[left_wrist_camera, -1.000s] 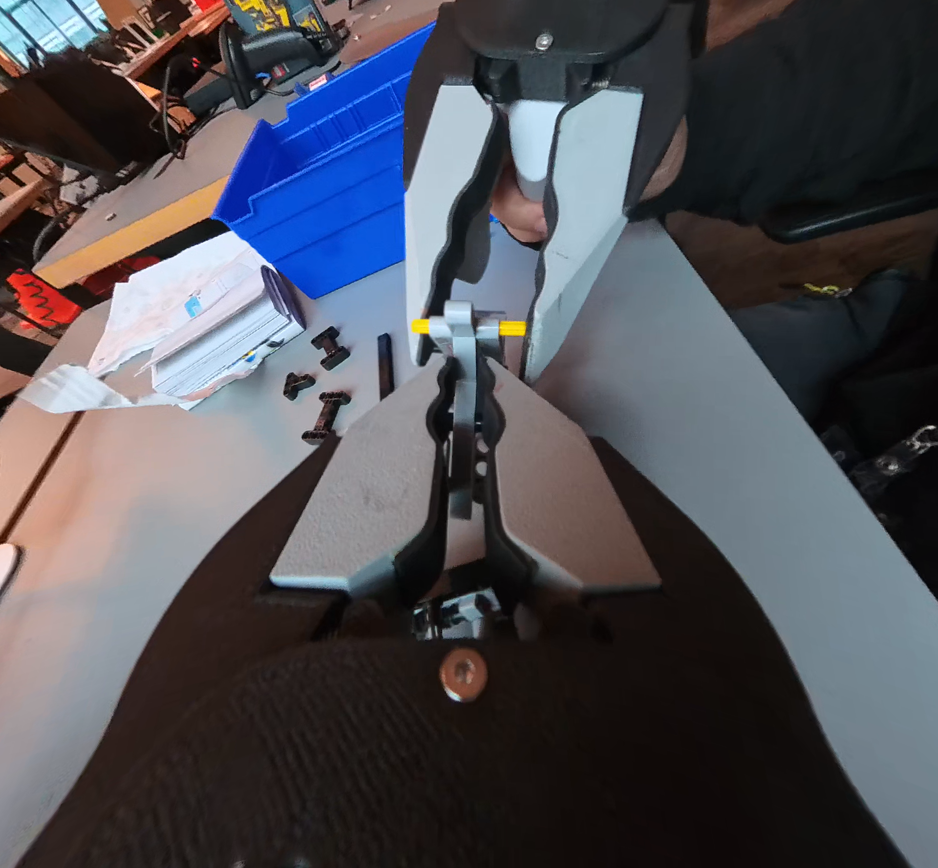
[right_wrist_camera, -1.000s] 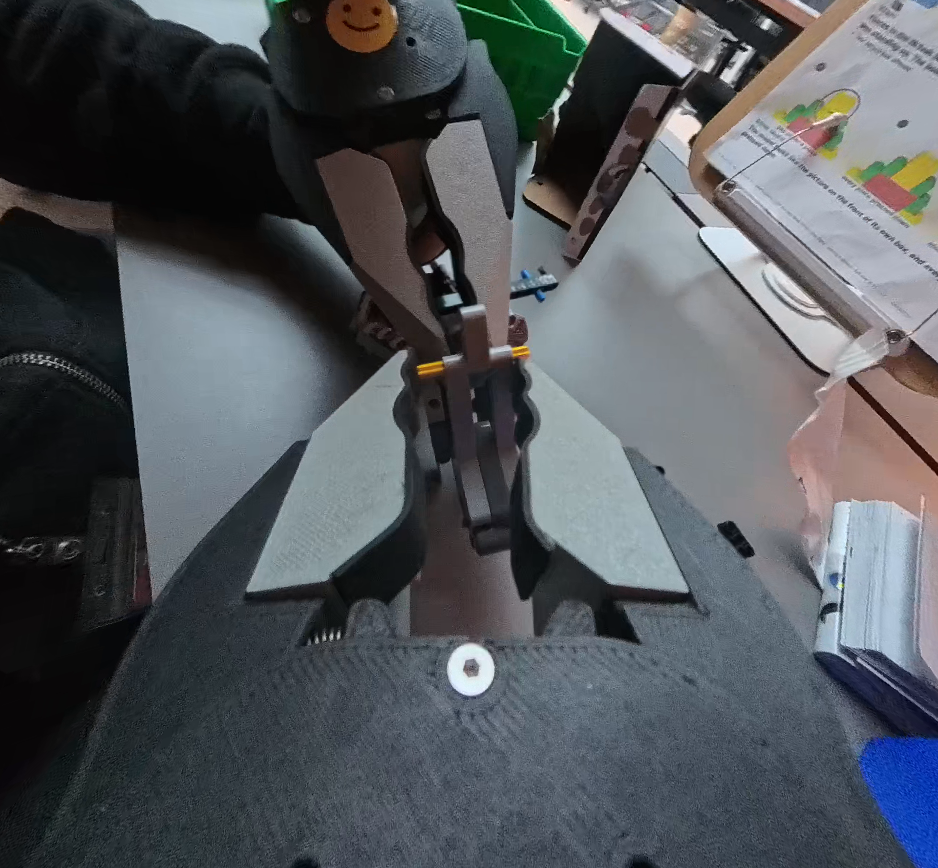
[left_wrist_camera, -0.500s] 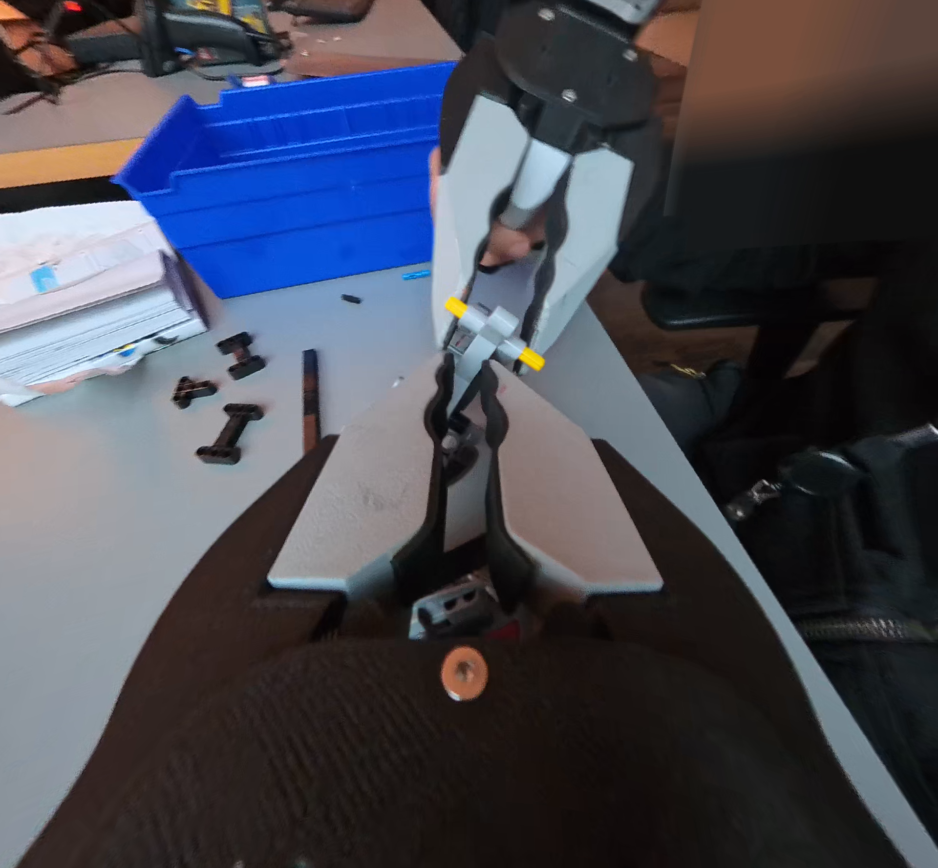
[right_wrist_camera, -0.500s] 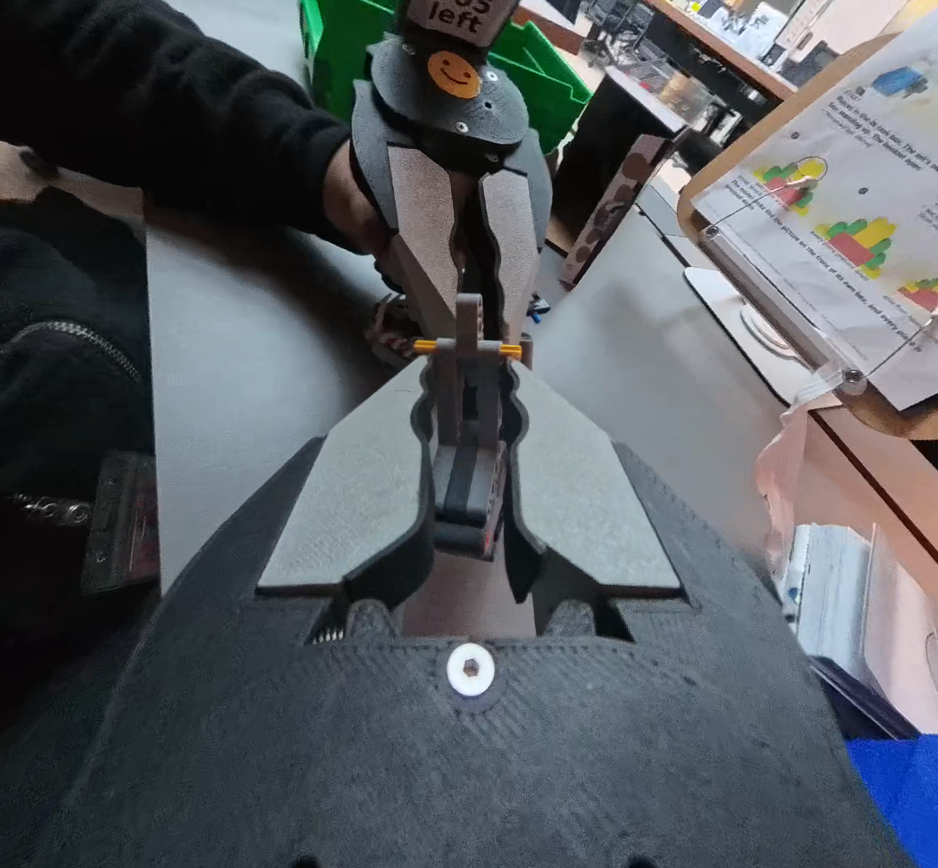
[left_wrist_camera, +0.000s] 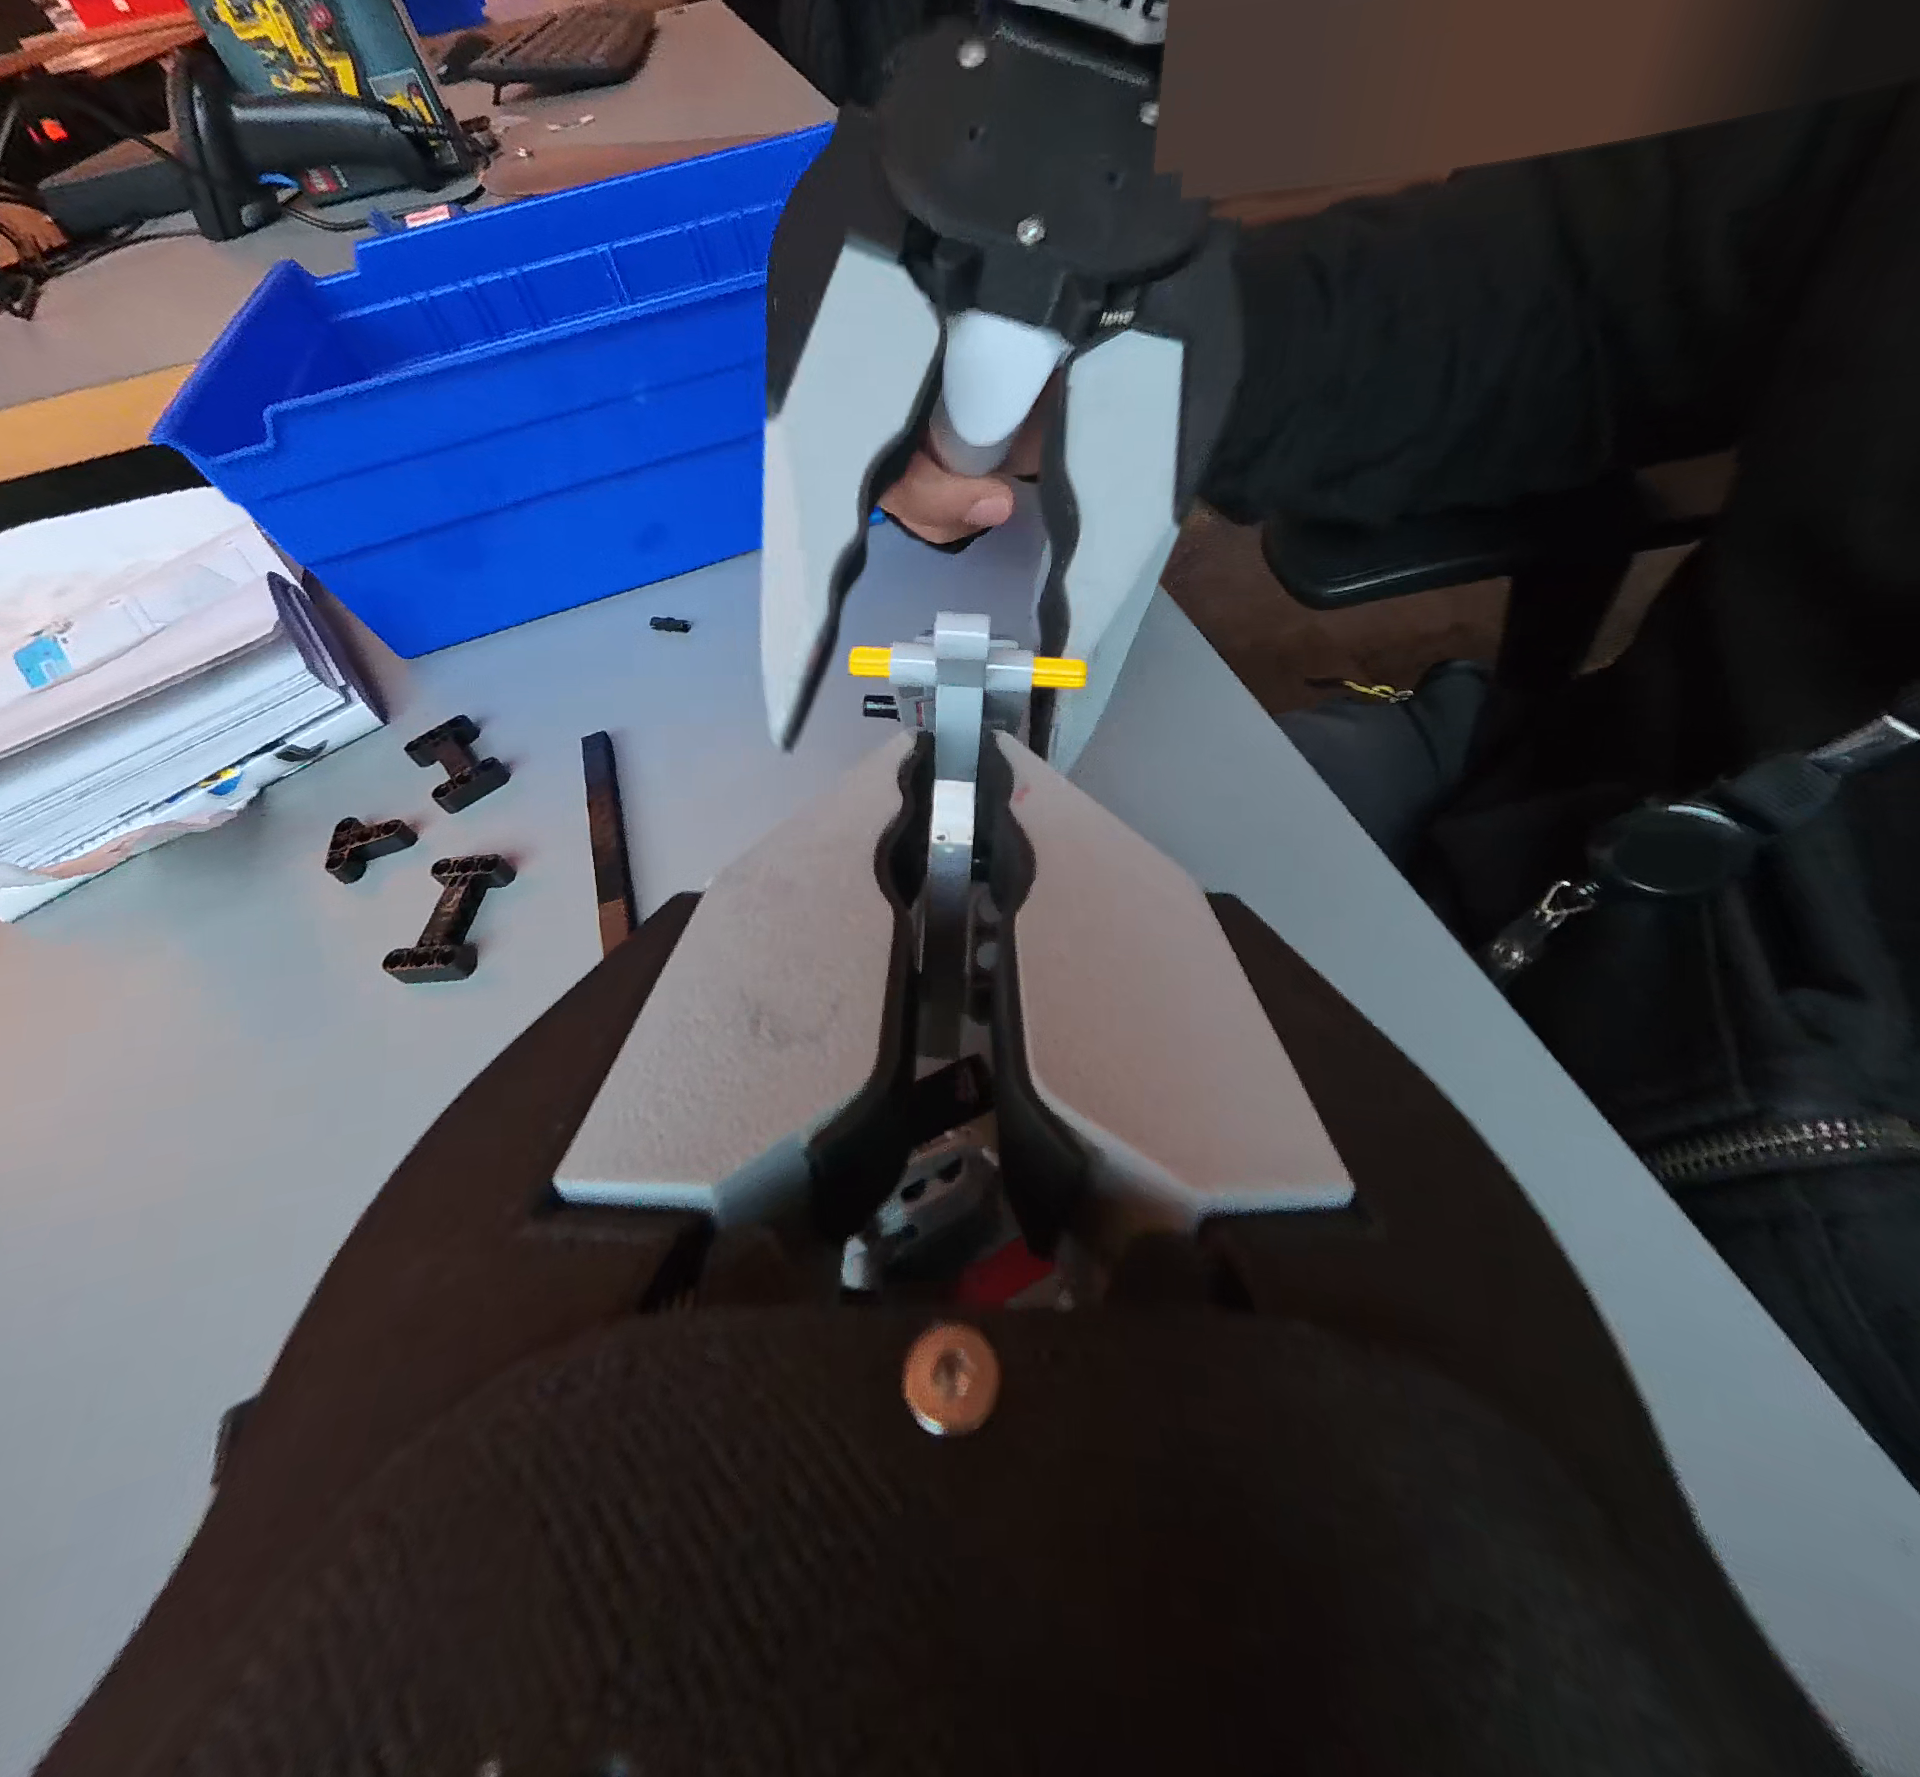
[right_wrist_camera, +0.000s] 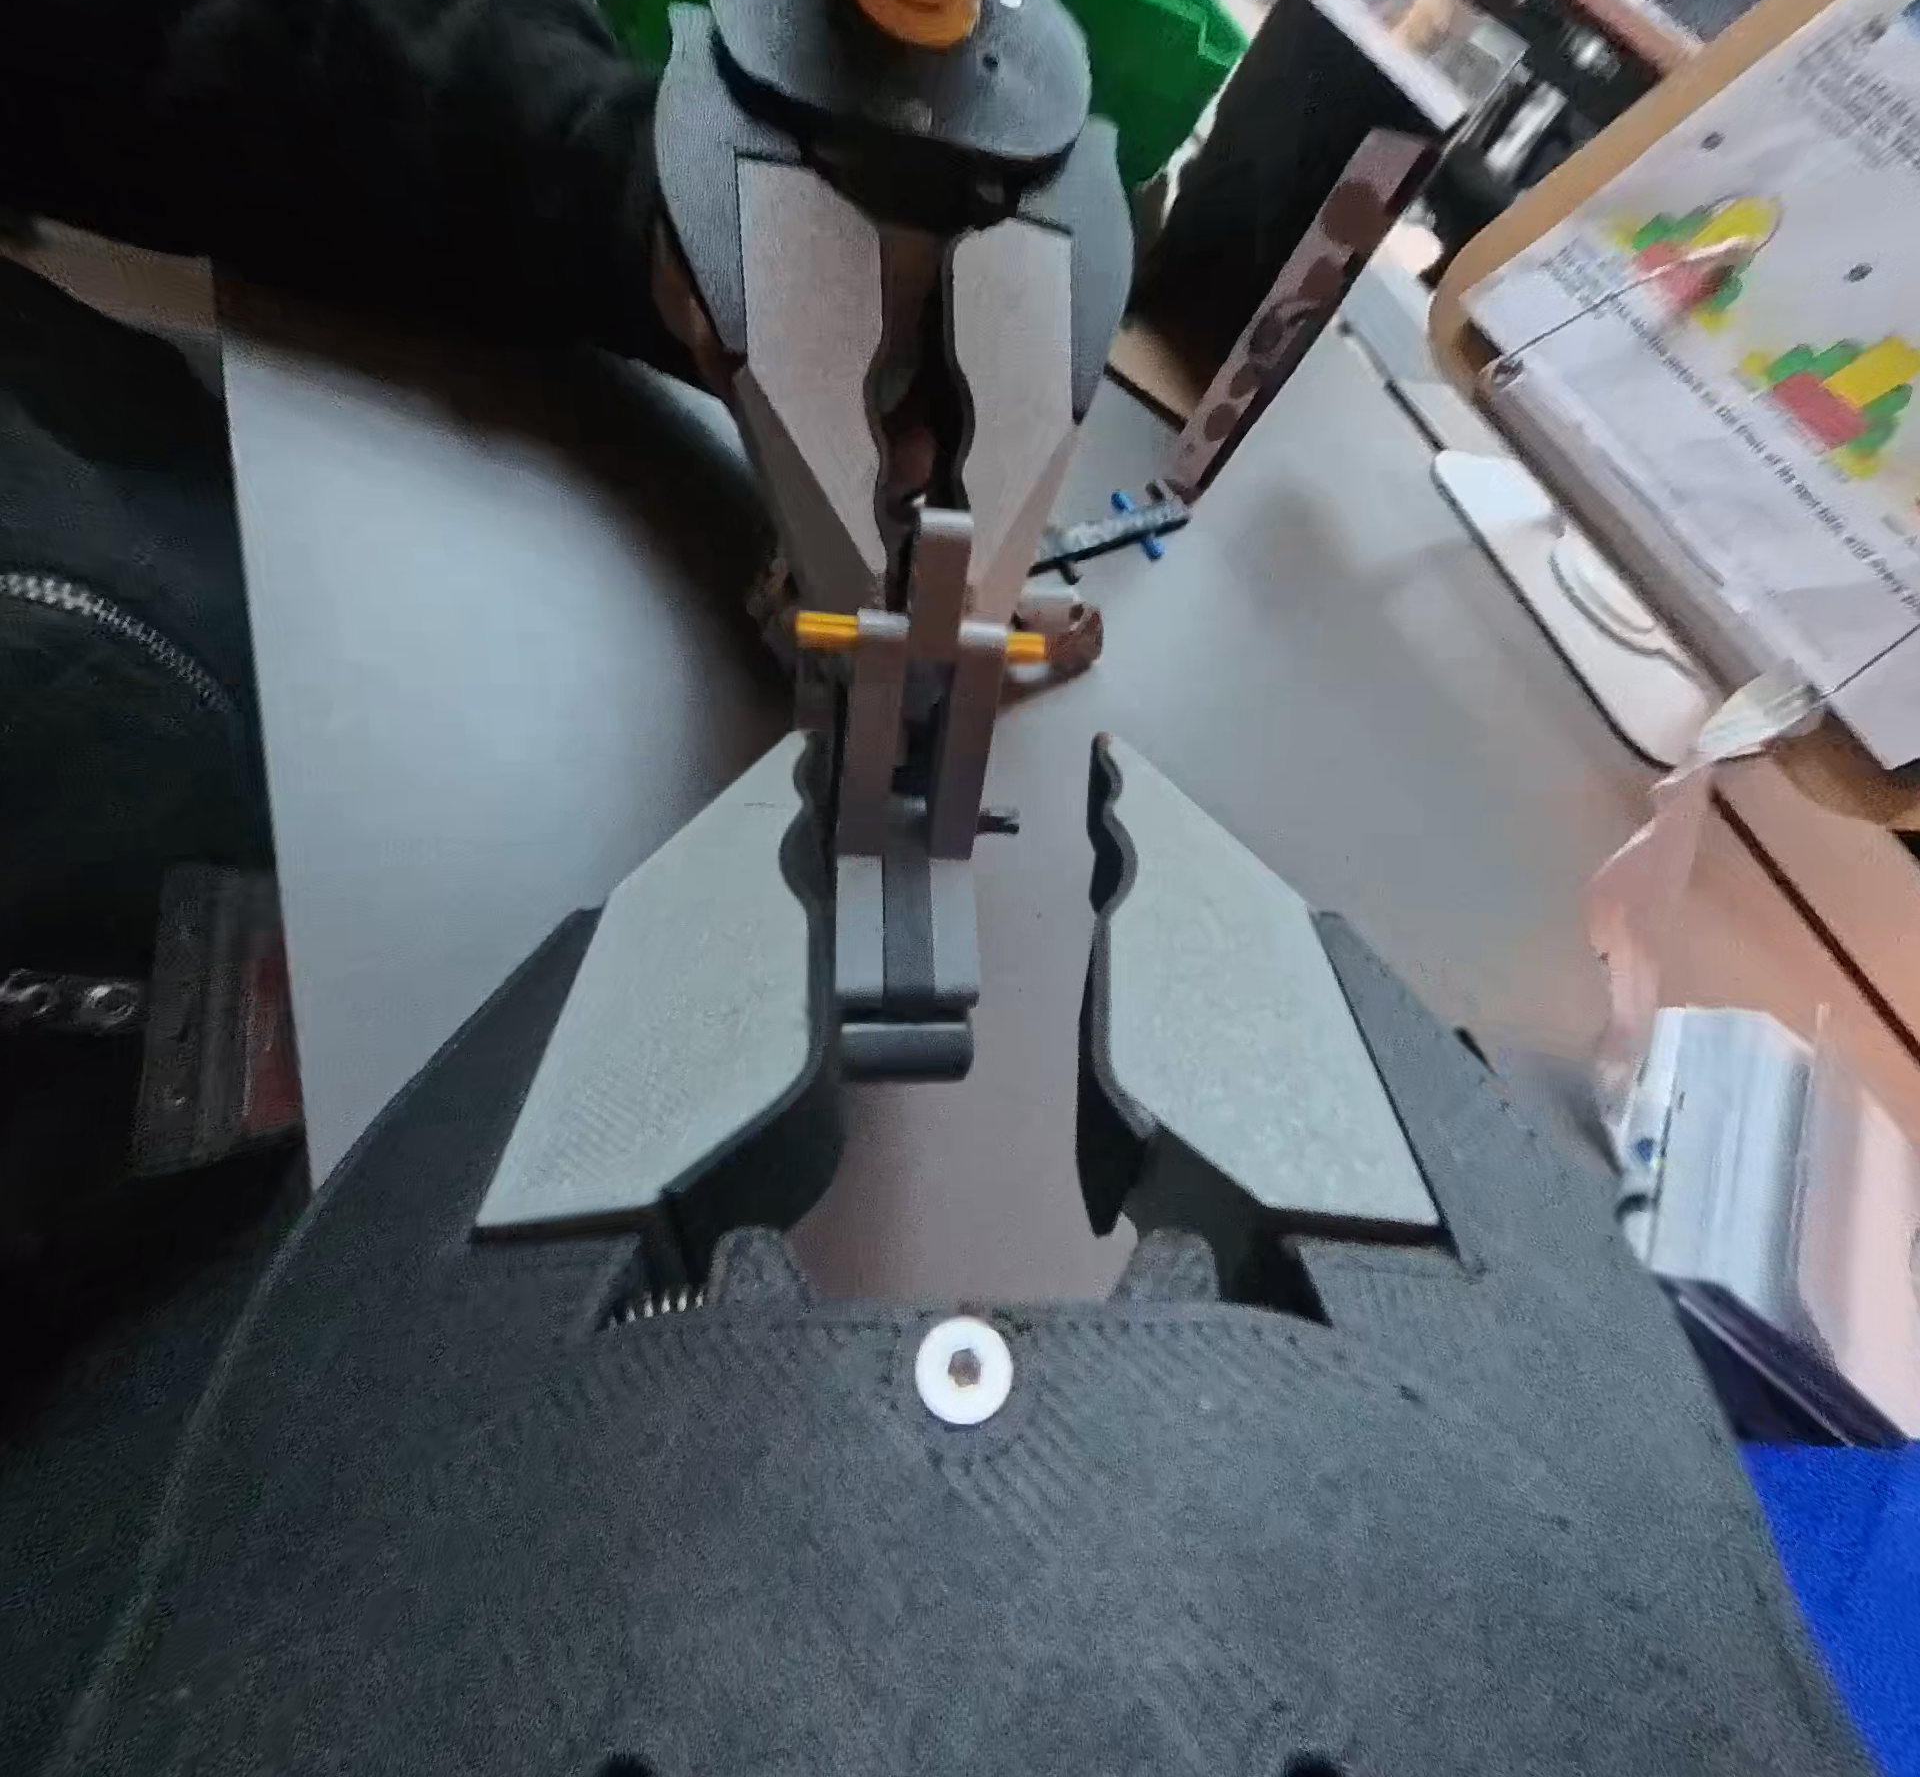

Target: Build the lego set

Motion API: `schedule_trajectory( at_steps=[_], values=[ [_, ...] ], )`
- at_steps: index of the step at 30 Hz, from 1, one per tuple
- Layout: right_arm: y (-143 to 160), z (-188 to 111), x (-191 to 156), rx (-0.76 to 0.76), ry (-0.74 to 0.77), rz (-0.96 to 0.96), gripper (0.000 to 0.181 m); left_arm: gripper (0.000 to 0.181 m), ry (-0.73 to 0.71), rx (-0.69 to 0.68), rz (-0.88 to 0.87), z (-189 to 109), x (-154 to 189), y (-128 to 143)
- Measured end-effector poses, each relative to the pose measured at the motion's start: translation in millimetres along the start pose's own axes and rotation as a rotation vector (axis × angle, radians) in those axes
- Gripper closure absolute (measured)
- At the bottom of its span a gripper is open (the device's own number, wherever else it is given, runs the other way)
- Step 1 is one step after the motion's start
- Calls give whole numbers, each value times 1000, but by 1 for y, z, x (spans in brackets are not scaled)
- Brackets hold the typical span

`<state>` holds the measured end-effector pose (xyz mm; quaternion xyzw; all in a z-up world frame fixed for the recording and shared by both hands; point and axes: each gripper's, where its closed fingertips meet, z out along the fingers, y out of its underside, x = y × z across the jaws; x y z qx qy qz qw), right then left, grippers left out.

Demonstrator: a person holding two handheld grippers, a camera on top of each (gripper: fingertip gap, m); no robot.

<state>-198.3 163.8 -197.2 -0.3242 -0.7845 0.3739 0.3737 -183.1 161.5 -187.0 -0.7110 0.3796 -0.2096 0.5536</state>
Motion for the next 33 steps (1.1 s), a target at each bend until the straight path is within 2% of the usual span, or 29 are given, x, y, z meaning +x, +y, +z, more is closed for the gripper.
schedule_trajectory(
  at_steps=[3,8,14,18,22,25,28,33],
  values=[
    [18,0,-5,-88,-15,14,133,175,9,12,33,-2,2,0],
    [13,-7,-16,-49,-48,10,138,175,30,32,186,-5,14,1],
    [2,-25,-4,80,-169,435,159,175,4,15,242,-4,16,0],
    [-11,-28,-12,165,-323,770,173,176,-62,-51,378,3,27,0],
    [4,-20,-14,102,-249,840,169,175,-136,-99,469,10,30,3],
    [6,-20,-14,100,-248,880,167,174,-138,-98,457,11,30,3],
    [1,-22,-12,137,-244,903,179,175,-178,-109,443,11,25,2],
    [7,-23,-7,138,-210,949,180,175,-258,-158,476,15,19,4]
  ],
)
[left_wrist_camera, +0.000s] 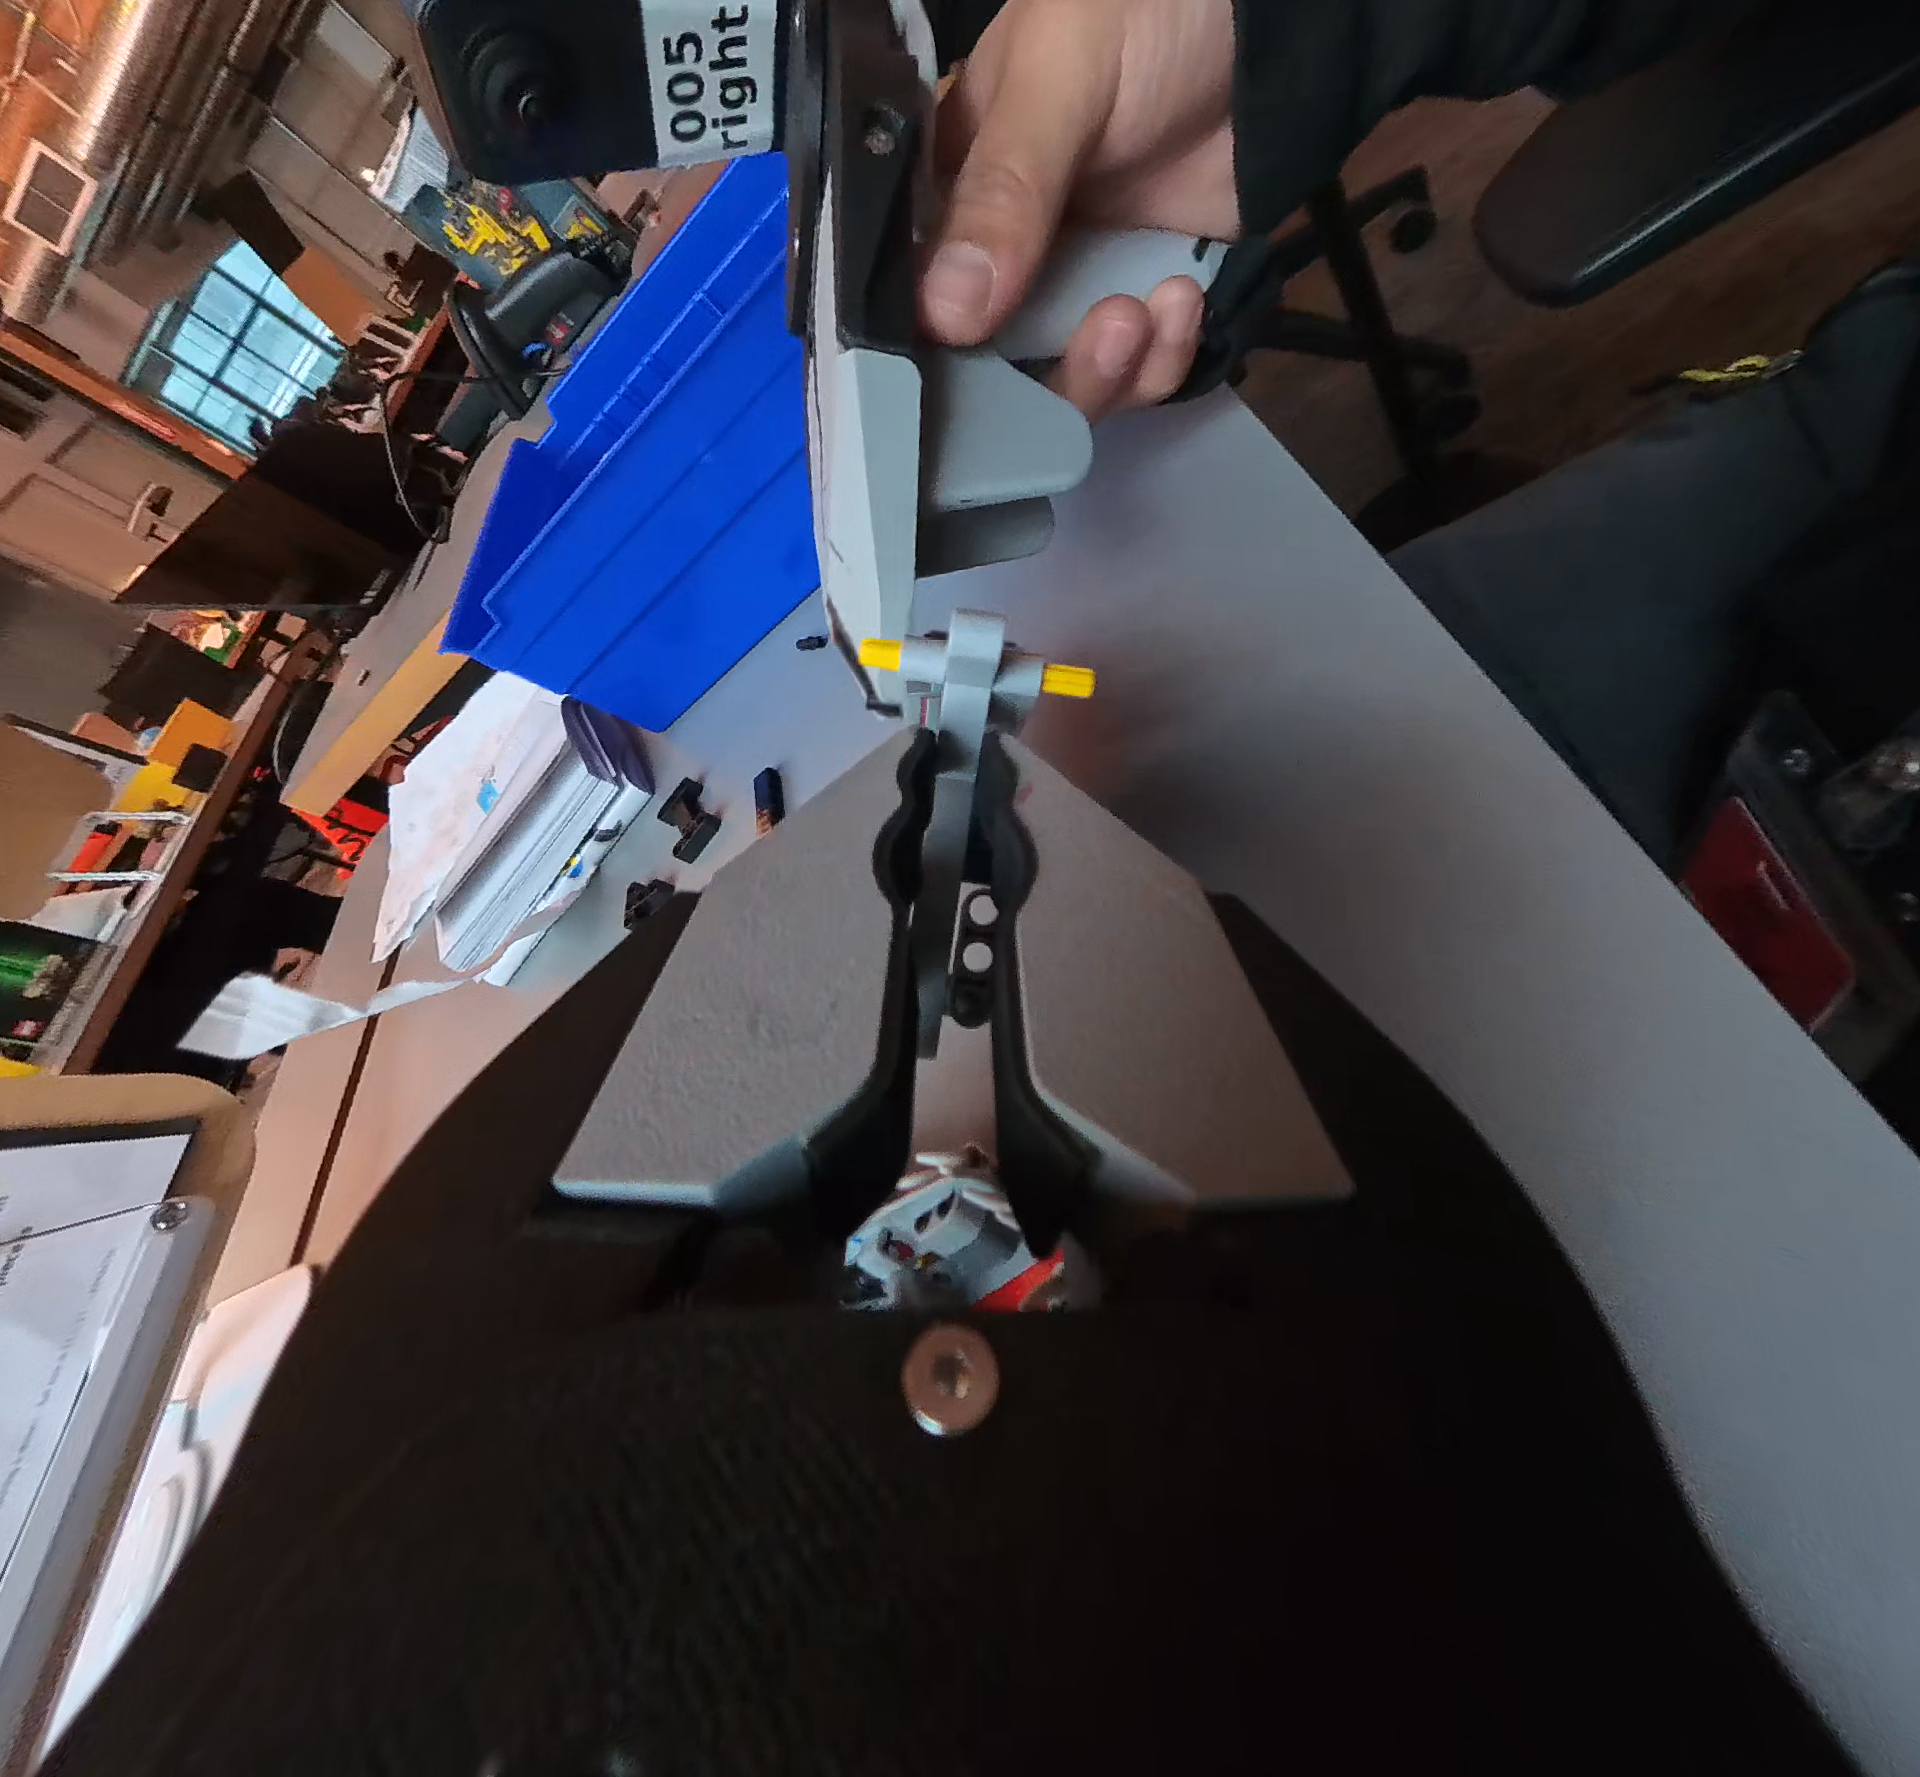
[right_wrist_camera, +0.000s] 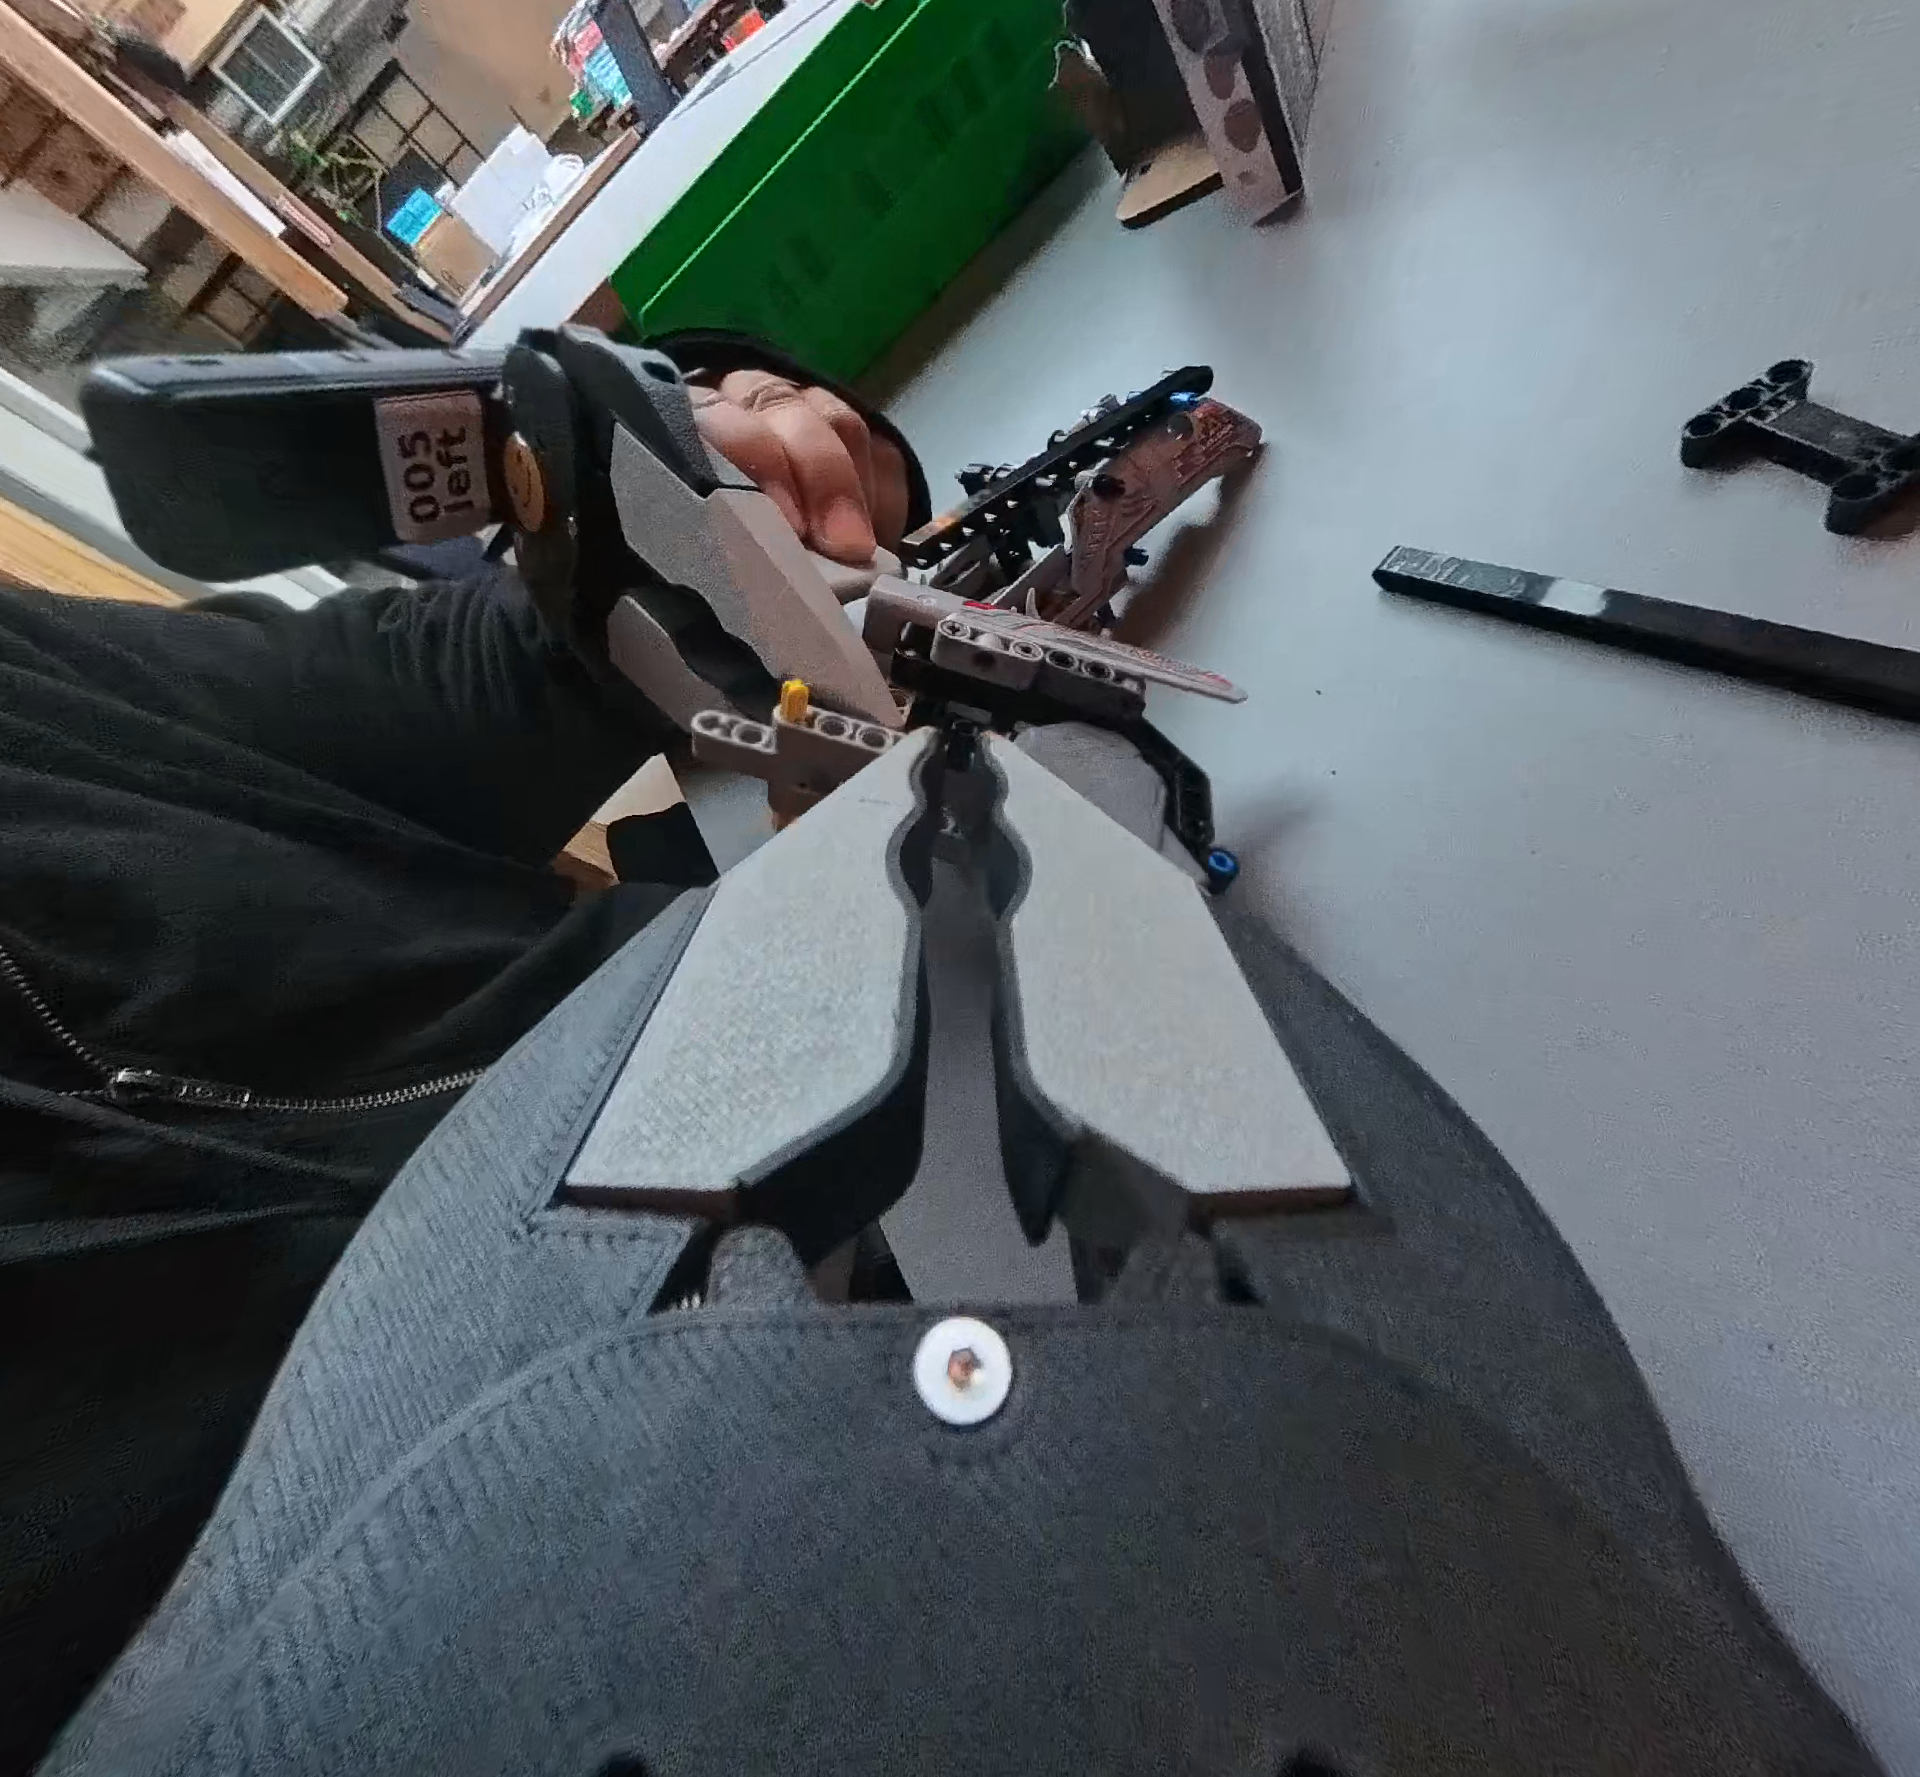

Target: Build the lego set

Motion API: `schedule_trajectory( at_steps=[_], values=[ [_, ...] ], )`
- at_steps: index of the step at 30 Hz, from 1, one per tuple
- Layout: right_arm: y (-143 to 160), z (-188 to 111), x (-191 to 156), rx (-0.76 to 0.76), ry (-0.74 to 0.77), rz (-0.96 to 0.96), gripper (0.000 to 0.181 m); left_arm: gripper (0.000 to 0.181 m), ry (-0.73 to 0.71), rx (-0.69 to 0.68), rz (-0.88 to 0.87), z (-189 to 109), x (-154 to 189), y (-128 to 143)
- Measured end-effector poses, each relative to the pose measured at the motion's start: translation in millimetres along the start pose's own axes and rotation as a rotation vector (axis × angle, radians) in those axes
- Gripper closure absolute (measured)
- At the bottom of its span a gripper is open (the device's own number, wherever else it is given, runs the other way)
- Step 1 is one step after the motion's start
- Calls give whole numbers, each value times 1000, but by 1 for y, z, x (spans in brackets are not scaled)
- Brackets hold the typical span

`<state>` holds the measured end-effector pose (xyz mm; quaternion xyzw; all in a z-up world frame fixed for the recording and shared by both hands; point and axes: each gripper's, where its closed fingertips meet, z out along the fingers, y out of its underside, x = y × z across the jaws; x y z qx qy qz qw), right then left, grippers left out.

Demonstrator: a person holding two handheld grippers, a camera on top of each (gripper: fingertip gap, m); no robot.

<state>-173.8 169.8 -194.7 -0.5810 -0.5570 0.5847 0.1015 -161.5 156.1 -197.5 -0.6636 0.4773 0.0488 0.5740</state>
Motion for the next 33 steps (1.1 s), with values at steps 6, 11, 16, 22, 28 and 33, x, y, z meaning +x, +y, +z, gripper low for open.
schedule_trajectory(
  at_steps=[6,11,16,22,28,33],
  values=[
    [2,1,5,32,-41,34,181,174,38,-6,-52,4,4,5],
    [-14,4,13,162,-36,52,181,174,68,-58,-54,7,5,10],
    [-55,-9,18,238,13,-6,181,174,84,-138,109,27,32,8],
    [-41,-19,64,31,388,-190,181,175,-55,-20,-63,8,-10,6],
    [-11,-20,96,-135,546,-265,158,176,-73,32,-214,-3,-28,9],
    [12,-19,117,-255,611,-329,155,176,-45,51,-276,-8,-31,15]
  ],
)
